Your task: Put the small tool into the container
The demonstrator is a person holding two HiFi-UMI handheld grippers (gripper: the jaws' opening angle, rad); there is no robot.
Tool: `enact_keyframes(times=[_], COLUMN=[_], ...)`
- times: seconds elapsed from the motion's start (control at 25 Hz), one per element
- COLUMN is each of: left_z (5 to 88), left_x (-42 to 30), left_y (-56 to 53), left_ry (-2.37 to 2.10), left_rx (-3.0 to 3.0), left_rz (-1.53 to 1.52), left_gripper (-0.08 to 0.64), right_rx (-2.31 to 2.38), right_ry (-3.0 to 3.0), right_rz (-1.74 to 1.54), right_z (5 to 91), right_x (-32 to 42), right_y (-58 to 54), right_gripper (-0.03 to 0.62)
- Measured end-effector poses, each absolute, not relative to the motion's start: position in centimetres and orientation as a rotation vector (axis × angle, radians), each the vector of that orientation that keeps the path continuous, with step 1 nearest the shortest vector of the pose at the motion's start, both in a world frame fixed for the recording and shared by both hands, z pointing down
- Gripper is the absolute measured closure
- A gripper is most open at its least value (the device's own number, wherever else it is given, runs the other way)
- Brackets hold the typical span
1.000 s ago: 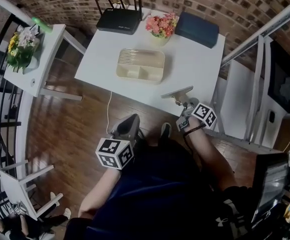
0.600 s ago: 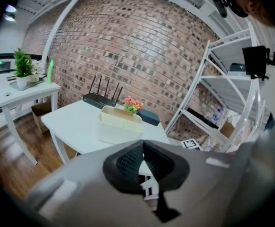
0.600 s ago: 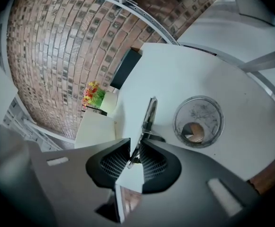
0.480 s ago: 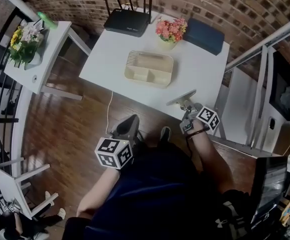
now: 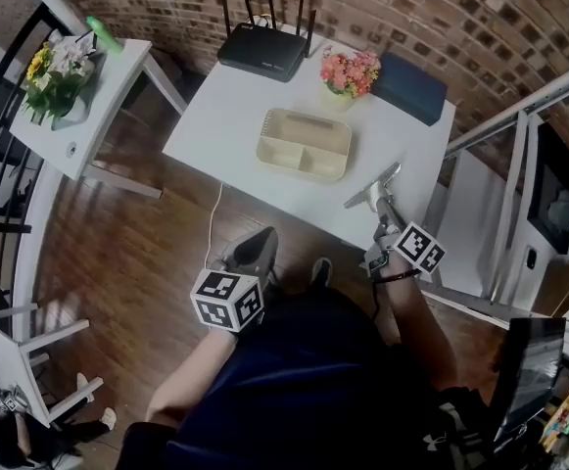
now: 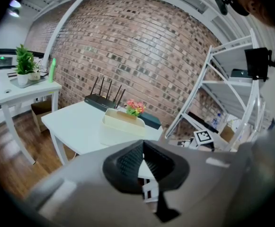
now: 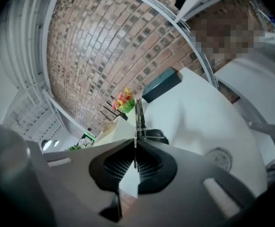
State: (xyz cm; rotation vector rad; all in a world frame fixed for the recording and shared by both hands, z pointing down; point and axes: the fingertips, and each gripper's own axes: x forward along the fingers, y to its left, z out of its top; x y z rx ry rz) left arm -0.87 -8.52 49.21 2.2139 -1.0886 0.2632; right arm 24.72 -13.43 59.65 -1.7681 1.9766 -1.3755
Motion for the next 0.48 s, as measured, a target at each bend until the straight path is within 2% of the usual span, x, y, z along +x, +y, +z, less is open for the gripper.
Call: enact_keyframes(times=[0.48], left_z=[49.2], left_x=[-2.4], left_y=[-9.4], left_ry=[-1.114], left_rx=[2.192], left_rz=[0.226], left_gripper=[0.555], right_rx=[-1.773], right_ry=[2.29], right_rz=[-0.946], right_z=[48.0], right_x=[21.2], right_y=[-16.5], right_gripper=[0.58])
